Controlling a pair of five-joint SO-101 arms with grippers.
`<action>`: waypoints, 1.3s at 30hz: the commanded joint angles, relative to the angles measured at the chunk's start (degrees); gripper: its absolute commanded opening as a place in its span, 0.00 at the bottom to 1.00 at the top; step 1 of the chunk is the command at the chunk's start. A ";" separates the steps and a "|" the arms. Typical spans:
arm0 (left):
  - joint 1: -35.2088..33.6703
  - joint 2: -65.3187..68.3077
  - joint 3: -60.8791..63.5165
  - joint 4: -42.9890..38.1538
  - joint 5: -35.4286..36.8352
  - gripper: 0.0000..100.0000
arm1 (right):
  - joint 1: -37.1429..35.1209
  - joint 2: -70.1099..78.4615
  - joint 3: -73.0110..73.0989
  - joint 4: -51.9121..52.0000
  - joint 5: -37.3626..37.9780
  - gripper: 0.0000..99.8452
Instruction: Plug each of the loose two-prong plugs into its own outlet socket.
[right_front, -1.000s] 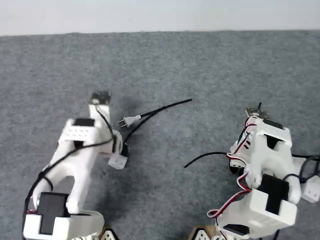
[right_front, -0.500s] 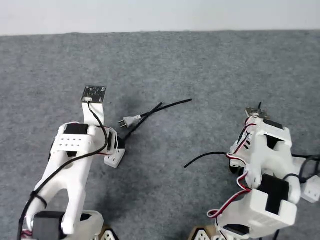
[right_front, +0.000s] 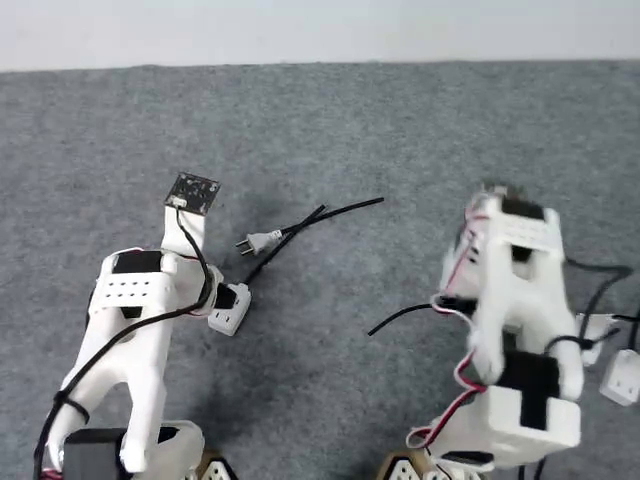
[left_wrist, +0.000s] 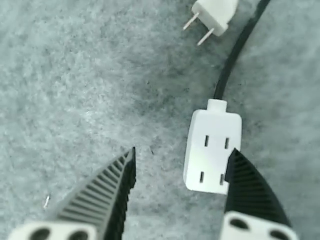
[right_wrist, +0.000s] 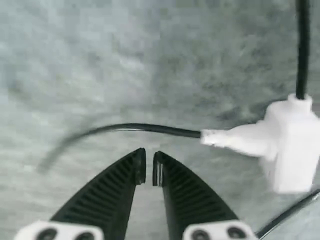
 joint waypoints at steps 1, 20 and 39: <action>-0.79 -1.23 -0.13 -1.41 -3.34 0.27 | -10.95 -2.59 -12.66 5.23 -13.89 0.10; -0.35 -1.23 6.64 -9.14 -8.35 0.27 | -21.14 42.68 -60.75 -11.82 -34.20 0.12; -0.35 -1.14 6.99 -9.14 -8.35 0.27 | -19.56 62.29 -85.54 3.47 -34.46 0.11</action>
